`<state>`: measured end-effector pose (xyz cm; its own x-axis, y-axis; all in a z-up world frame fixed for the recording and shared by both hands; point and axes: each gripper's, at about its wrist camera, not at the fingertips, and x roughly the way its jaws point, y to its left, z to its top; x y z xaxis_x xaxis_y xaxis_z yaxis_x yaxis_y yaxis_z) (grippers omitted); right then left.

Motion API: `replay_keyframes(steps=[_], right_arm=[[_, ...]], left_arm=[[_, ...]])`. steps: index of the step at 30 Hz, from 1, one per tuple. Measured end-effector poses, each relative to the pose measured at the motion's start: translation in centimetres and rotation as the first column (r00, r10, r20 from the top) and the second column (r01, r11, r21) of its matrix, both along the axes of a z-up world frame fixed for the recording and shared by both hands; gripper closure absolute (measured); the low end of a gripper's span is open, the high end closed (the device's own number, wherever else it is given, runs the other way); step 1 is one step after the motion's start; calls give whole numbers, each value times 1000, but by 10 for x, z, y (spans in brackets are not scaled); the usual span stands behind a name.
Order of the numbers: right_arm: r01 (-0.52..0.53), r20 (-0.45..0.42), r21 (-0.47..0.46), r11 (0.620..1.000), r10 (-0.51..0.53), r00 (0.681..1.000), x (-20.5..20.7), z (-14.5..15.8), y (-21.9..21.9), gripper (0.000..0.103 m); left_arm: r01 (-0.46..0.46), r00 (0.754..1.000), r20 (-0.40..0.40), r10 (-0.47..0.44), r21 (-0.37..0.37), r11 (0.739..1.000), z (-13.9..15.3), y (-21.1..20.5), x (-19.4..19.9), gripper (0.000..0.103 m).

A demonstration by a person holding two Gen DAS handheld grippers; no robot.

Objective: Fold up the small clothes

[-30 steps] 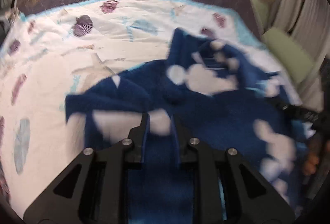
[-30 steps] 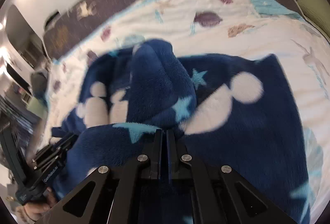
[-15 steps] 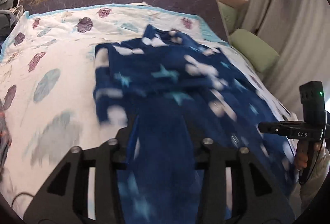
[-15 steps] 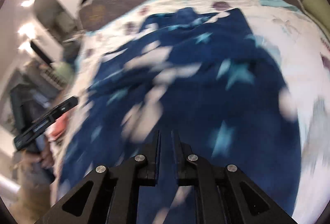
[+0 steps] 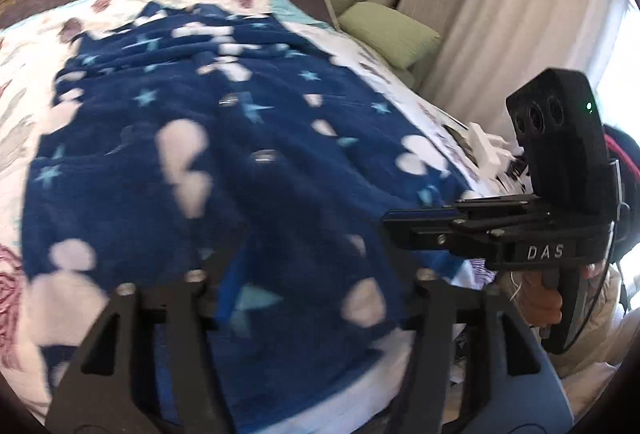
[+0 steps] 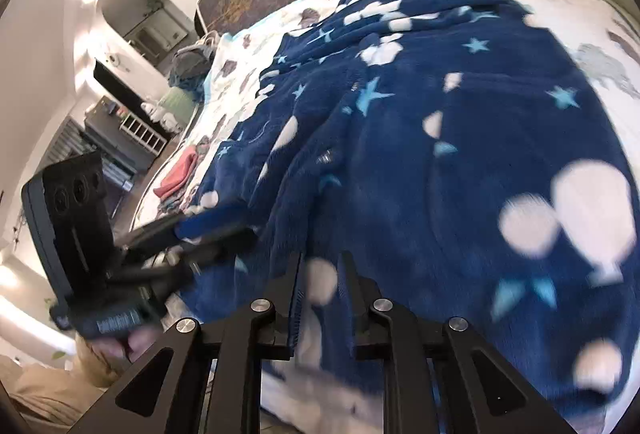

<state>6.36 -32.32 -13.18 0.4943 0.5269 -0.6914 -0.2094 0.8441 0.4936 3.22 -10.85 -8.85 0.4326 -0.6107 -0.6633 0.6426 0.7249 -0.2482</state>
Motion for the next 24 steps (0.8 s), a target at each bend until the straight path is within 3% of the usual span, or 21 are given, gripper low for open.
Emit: replay_keyframes(steps=[1,4,7,8,10,12,14,19,24], right_arm=[[21,6,-9,1000,-21,1000,-6,1,-3,84],[72,29,-45,996,-71,997,-25,5,-13,82],[111,56,-93,989,-106,993,-42,9,-20,77],[114,59,-87,990,-109,992,-48,10,-23,77],[121,85,-89,989,-113,990,-57,12,-26,77],[96,114,-99,990,-85,990,-62,13,-23,73],[52,132,-124,991,-35,991,-68,12,-14,58],[-78,182,-252,965,126,975,-70,7,27,54],[-100,240,-378,921,202,950,-68,0,56,45]], left_arm=[[7,1000,9,-7,2,1000,0,-6,-4,31],[-2,999,51,-2,70,998,-6,-26,-8,31],[-42,999,12,41,146,988,-20,-26,1,84],[-43,999,-18,45,105,994,-19,-18,4,90],[-57,992,-112,55,-15,998,-13,5,12,93],[-67,992,-114,58,-74,995,-1,21,13,93],[-65,994,-96,56,-86,994,7,27,10,93],[-53,996,-82,45,-98,994,18,24,8,93],[-42,995,-92,34,-95,995,18,23,13,93]])
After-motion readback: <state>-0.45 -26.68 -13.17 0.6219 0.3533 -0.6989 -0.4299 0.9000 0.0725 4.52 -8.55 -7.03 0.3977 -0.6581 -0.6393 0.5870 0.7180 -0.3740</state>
